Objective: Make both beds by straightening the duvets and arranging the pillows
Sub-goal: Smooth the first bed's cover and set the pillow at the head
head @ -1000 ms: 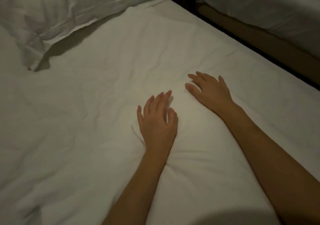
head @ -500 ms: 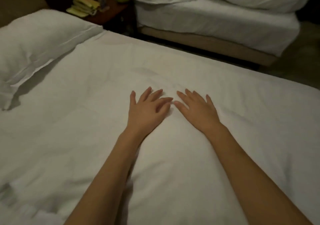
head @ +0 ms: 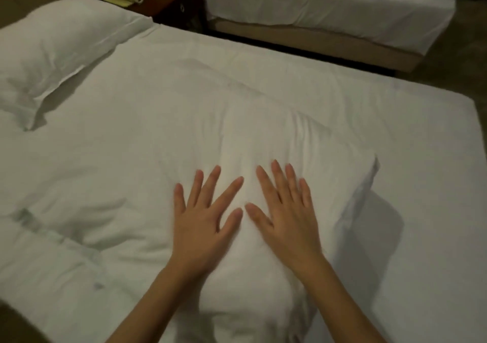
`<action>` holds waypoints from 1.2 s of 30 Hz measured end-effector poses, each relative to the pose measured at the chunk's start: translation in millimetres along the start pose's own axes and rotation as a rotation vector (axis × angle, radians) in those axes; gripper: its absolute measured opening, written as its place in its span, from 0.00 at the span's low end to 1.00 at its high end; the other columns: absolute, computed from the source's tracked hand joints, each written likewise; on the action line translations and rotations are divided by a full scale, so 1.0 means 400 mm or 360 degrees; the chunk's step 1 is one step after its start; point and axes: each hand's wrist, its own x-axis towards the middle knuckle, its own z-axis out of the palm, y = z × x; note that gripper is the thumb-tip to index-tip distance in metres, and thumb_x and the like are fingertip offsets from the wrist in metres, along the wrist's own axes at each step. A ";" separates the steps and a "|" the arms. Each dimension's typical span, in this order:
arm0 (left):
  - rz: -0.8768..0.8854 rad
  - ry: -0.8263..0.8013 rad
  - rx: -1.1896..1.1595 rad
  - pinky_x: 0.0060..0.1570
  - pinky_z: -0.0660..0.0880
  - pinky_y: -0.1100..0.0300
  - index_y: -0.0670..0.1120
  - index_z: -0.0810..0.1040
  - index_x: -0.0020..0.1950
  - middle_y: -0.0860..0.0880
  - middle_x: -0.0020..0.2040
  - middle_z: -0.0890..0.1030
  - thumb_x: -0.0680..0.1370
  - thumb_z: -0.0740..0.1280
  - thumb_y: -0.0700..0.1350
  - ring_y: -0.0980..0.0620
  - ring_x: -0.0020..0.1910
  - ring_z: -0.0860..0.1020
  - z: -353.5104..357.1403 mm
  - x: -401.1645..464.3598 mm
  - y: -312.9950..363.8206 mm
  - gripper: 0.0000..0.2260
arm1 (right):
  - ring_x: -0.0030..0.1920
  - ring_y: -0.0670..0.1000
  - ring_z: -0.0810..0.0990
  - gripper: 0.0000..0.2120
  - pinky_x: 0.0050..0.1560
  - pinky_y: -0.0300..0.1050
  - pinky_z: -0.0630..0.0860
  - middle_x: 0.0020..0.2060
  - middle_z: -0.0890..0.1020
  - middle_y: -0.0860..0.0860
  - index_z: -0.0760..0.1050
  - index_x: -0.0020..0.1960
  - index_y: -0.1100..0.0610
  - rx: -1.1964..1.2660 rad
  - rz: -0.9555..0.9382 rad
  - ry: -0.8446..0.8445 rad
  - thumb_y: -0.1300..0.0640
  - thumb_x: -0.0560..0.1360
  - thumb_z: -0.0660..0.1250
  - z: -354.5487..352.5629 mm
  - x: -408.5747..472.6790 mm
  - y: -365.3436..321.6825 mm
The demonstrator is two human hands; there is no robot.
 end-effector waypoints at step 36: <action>-0.0416 0.0663 0.0030 0.73 0.46 0.47 0.56 0.55 0.75 0.45 0.77 0.59 0.82 0.49 0.55 0.47 0.76 0.53 0.453 -0.332 -0.031 0.21 | 0.75 0.60 0.53 0.29 0.73 0.59 0.48 0.75 0.58 0.60 0.52 0.77 0.49 -0.0301 -0.0431 0.0593 0.38 0.80 0.49 0.356 -0.231 0.098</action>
